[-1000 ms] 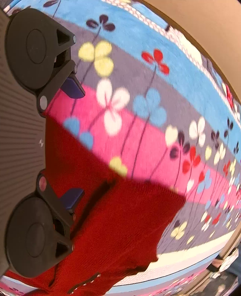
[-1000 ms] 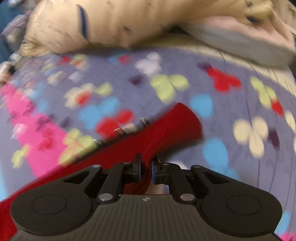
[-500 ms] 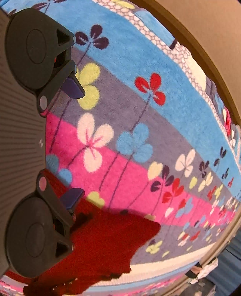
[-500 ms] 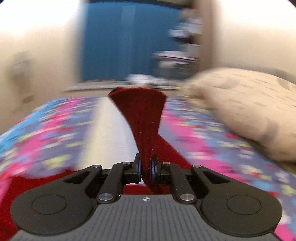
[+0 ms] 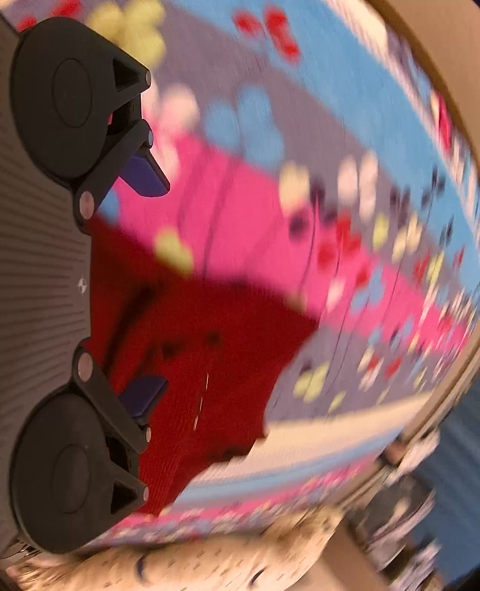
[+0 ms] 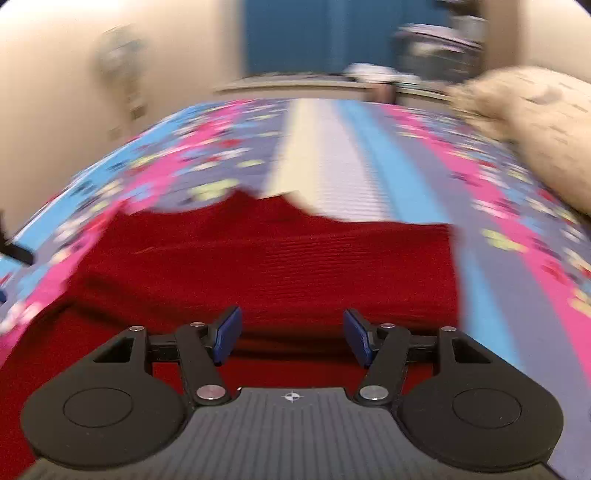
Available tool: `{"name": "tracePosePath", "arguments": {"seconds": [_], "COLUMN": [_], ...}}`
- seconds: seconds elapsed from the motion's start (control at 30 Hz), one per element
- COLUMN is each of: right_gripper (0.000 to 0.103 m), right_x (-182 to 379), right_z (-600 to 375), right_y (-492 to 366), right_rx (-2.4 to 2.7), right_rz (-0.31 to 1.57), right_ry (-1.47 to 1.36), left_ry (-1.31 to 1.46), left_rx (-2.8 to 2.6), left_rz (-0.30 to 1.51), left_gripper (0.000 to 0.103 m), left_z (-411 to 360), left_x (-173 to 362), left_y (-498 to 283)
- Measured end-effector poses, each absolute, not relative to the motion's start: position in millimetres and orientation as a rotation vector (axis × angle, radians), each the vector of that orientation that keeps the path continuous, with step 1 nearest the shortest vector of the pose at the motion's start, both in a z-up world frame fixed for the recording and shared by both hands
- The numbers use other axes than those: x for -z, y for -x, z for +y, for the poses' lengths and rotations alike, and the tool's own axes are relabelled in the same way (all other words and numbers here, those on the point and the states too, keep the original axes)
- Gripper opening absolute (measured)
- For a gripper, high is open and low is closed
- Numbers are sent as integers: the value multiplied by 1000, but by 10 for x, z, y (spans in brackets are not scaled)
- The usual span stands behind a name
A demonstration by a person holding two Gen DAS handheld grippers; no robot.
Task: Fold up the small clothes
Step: 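Lay the sleeve across the body and open the right gripper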
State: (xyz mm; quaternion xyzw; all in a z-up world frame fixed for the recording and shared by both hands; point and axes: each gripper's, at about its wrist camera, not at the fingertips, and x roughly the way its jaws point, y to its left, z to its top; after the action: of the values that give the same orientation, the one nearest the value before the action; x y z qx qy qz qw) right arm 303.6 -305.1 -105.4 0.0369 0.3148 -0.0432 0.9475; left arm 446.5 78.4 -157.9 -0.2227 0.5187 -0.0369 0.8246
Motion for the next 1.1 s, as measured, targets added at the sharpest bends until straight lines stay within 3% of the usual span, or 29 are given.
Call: {"name": "tracePosePath", "arguments": {"seconds": [0.2,0.37,0.47,0.57,0.63,0.67,0.7,0.8,0.87,0.93,0.97,1.0,1.1], "right_gripper": [61,60,60,60,59,59,59,59,59,59,59,59,59], "right_x": [1281,1410,1400,1411,1427,1433,1435,1426,1413,1407,1407,1406,1400], "right_z": [-3493,-3249,-3179,-3178,-3189,-3199,-3208,-3232,-3242,-3251,-3258,-3263,-3263], "right_y": [-2811,-2897,-2930,-2979,-3009,-3023,-3033,-3053,-3062,-3071,-3075,-3077,-3070], "right_rx": [161,102,89,80,86,91,93,97,99,102,102,102,102], "right_rz": [636,637,624,632,632,633,632,627,623,622,623,624,626], "right_ry": [-197,-167,-126,-122,-119,-121,-126,-133,-131,-132,-134,-135,-128], "left_ry": [371,301,270,160,89,74,85,201,217,242,238,221,187], "left_rx": [151,138,128,98,81,85,109,152,183,216,229,224,204], "left_rz": [1143,1177,1176,1141,1108,1092,1082,1106,1078,1060,1068,1083,1145], "left_gripper": [102,100,94,64,24,18,0,3,15,45,51,55,55], "left_z": [237,-42,-123,-212,-215,-191,-142,45,84,58,23,-31,-122], "left_x": [1673,1849,1912,1880,1833,1797,1754,1661,1597,1582,1622,1670,1879], "left_y": [-4916,-5147,-5174,-5130,-5091,-5076,-5074,-5112,-5137,-5180,-5223,-5257,-5320]}}
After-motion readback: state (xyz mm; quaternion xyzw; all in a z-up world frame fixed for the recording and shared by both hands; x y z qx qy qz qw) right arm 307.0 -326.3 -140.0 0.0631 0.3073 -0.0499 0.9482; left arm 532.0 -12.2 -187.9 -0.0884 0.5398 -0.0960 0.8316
